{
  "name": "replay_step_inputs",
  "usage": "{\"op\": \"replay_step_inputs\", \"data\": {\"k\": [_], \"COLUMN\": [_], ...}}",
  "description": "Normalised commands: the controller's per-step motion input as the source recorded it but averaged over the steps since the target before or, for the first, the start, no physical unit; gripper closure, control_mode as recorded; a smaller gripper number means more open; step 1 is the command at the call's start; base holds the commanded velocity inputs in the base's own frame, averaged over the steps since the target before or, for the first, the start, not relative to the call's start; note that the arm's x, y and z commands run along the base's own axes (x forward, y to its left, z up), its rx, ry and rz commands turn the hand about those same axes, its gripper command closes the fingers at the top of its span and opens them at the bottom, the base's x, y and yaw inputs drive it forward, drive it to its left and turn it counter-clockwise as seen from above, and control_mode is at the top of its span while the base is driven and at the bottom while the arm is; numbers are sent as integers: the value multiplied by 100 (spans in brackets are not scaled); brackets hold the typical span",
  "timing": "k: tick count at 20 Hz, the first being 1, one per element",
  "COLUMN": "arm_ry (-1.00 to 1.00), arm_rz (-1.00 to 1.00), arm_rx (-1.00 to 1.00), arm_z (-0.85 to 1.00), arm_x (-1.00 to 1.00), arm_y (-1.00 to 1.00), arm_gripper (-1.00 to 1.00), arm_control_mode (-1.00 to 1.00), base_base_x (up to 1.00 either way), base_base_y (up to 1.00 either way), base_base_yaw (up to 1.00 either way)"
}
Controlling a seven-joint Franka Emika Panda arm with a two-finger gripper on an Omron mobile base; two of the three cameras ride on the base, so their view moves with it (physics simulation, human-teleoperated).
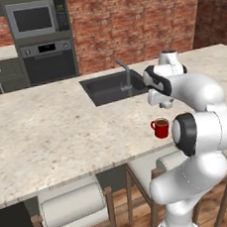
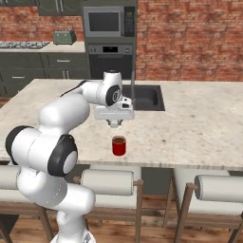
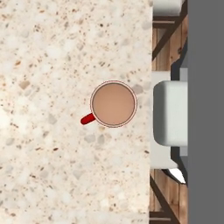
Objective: Pick up the marshmallow and place it in the cup of hot chocolate on the dining counter.
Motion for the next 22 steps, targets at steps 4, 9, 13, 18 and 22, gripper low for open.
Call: {"op": "replay_step_inputs", "data": {"k": [4, 9, 13, 18, 22], "arm_ry": [0, 0, 0, 0, 0], "arm_rz": [0, 0, 0, 0, 0], "arm_rx": [0, 0, 0, 0, 0], "arm_z": [-19, -26, -24, -24, -15], "arm_x": [9, 10, 5, 7, 7], "arm_y": [0, 0, 0, 0, 0], "arm_gripper": [100, 100, 100, 100, 100], "arm_control_mode": [-100, -100, -100, -100, -100], "base_base_x": [0, 0, 0, 0, 0], "base_base_y": [0, 0, 0, 0, 0], "base_base_yaw": [0, 0, 0, 0, 0]}}
